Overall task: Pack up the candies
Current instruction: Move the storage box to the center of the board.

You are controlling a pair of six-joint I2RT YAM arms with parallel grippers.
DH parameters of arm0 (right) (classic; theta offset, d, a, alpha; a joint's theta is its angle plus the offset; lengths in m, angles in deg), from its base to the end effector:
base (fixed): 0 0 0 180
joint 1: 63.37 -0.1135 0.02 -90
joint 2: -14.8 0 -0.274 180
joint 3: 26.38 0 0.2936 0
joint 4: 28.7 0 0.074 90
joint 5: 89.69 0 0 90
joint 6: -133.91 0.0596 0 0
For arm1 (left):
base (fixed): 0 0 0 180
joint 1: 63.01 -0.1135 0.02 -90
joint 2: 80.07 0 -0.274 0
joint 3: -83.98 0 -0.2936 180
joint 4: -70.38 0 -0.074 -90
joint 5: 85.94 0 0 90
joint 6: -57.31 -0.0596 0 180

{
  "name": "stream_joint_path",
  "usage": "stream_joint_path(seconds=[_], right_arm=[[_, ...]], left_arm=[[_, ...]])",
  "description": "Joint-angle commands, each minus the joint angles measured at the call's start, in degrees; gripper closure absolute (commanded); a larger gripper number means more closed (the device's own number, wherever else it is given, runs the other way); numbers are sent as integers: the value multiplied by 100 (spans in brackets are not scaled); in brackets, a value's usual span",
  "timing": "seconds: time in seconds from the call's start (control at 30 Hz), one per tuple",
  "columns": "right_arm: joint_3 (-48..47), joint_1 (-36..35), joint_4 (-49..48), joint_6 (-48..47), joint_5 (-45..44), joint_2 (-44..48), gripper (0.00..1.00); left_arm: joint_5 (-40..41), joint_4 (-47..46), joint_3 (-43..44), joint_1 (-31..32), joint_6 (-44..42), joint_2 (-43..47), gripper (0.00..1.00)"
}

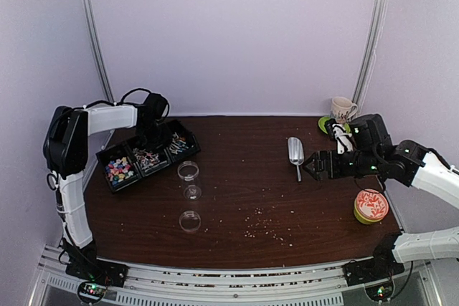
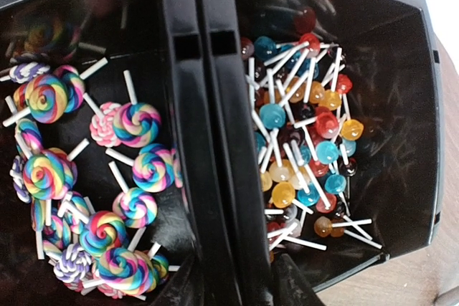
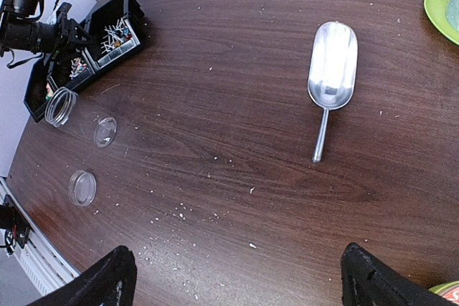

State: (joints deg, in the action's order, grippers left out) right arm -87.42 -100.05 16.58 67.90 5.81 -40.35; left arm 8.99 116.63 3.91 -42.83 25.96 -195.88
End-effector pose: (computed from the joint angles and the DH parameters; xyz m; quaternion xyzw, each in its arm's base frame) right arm 0.2039 0.1590 0.2839 -0.1202 0.8952 0.2531 0.3466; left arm 0.4561 -0.1622 0.1619 -0.3292 0.9121 -0.1205 0.2124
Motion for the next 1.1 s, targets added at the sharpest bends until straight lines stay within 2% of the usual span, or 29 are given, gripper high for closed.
stream_joint_path(seconds=[0.0,0.57,0.73,1.07], right_arm=[[-138,-88,-110,45,-152,-39,0],[-178,-172,-23,-8,-255,-71,1],[-232,-197,33,-29,-266,-91,1],[-281,-267,53,-35,-274,-159,0]], left_arm=[[-288,-370,459,327,49,-212,69],[-464,-370,1713,1134,604,-1046,67],[-572,-406,2023,1230,623,-1143,54],[-484,-291,1995,1015,128,-534,17]])
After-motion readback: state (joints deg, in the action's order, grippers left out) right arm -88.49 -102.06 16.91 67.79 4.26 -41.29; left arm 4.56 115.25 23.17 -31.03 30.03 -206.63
